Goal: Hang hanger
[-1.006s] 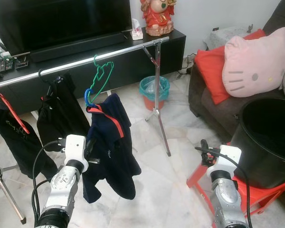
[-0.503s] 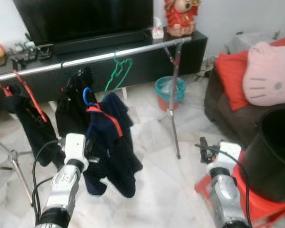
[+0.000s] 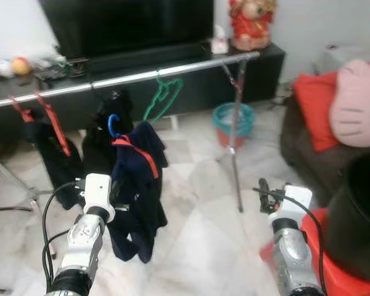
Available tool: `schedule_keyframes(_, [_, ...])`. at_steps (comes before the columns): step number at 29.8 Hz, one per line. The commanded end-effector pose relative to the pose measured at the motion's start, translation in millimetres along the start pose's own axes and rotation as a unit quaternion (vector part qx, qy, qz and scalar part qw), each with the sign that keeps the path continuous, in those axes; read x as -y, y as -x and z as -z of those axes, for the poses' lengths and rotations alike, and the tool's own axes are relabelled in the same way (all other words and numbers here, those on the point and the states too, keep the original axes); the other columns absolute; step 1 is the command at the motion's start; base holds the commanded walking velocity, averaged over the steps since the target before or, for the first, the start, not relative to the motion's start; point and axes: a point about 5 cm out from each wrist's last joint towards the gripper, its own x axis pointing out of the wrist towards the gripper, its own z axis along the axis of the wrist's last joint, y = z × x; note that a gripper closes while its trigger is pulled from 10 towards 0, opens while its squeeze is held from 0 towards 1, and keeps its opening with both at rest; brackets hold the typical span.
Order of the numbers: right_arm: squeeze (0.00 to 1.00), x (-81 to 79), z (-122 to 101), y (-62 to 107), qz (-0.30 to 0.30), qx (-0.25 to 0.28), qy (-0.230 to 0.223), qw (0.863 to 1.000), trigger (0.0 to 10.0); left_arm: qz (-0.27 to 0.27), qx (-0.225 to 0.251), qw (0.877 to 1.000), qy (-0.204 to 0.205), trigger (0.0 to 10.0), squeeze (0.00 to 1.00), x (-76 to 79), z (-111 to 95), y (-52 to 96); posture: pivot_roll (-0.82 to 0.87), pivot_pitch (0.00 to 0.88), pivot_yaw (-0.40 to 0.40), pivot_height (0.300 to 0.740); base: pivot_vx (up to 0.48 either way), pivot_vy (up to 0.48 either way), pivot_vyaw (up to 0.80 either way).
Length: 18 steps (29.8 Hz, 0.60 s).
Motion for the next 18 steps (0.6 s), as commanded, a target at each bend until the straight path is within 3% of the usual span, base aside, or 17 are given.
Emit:
schedule_keyframes(1, [0.0,-4.7,0.9,0.2,-0.006,0.0,-0.003,1.0,10.0,-0.008,0.012,1.0,-0.01,10.0,0.0,-4.6,-5.4,-1.2,0.01,0.023,0.077,0.74,0.0,-0.42,0.8])
schedule_keyframes(4, [0.0,-4.3,0.7,-0.3,-0.007,0.0,-0.005,1.0,10.0,-0.01,0.012,1.0,-0.008,10.0,0.0,-5.0,-5.0,-1.3,0.01,0.023,0.075,0.74,0.0,-0.28,0.71])
schedule_keyframes(18, [0.0,-6.8,2.3,-1.9,-0.017,-0.01,-0.023,1.0,10.0,-0.03,0.0,1.0,0.004,10.0,0.0,-8.8,1.0,1.1,0.0,0.008,0.064,0.74,0.0,0.0,0.0])
